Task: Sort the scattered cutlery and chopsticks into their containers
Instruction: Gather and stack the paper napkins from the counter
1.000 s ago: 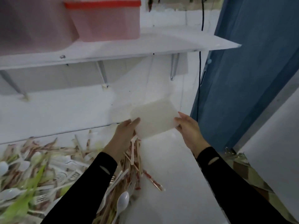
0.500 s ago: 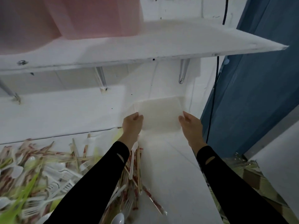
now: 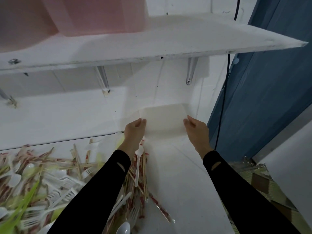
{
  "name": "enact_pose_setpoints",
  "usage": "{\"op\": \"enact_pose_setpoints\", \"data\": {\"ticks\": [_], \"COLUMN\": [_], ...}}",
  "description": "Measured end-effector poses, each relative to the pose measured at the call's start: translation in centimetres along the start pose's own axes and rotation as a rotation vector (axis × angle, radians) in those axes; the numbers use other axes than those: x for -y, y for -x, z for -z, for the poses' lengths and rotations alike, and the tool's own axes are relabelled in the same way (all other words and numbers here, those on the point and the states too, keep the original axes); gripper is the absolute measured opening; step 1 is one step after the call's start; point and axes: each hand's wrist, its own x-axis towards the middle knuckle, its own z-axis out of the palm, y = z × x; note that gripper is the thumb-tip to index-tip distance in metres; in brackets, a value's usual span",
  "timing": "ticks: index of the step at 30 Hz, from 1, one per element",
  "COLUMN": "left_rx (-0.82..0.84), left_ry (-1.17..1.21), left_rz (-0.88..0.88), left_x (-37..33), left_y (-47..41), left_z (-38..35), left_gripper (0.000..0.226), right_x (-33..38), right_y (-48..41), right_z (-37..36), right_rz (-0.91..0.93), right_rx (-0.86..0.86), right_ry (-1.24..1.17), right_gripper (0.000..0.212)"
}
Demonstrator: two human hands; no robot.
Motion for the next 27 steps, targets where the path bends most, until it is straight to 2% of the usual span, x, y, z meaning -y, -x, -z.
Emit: {"op": "enact_pose_setpoints", "data": {"ticks": [5,9,11,12,17,21,24,27], "left_rx": [0.045,0.088,0.071,0.038,-0.037,0.076,0.135,0.168], "left_ry": [0.084,0.170,0.166,0.121,0.024,0.007,0.049,0.071], "left_rz": [0.047,0.072,0.072,0.059,0.034,0.006,-0.014,0.007], "left_x": [0.3,1.3,1.5,1.5,0.6,1.2,1.8,2.7], "left_y": [0.1,-0.1,-0.2,-0.2,1.4,2.6,3.5,4.6], "left_z": [-0.3,0.1,0.0,-0.2,-0.7,0.4,1.9,3.2], "left_gripper": [0.031,0.007,0.041,0.047,0.055,0.060,0.055,0.030], "right_x": [-0.4,-0.9,-0.9,-0.8,0.1,0.2,0.2,0.0], "right_y": [-0.8,-1.3,-1.3,-1.3,-0.4,0.3,0.7,2.3], "right_z": [-0.3,-0.1,-0.2,-0.2,-0.3,0.2,-0.1,-1.2], "right_rz": [-0.041,-0.190,-0.212,-0.226,-0.305,-0.338,-0.368,-0.442], "right_rx": [0.006,0.013,0.016,0.010,0.027,0.068,0.078,0.080], "right_ry": [-0.037,-0.244,-0.290,-0.305,-0.343,-0.354,-0.396,-0.447], "right_gripper": [0.044,0.041,0.039,0.038,0.031,0.040,0.051,0.061]}}
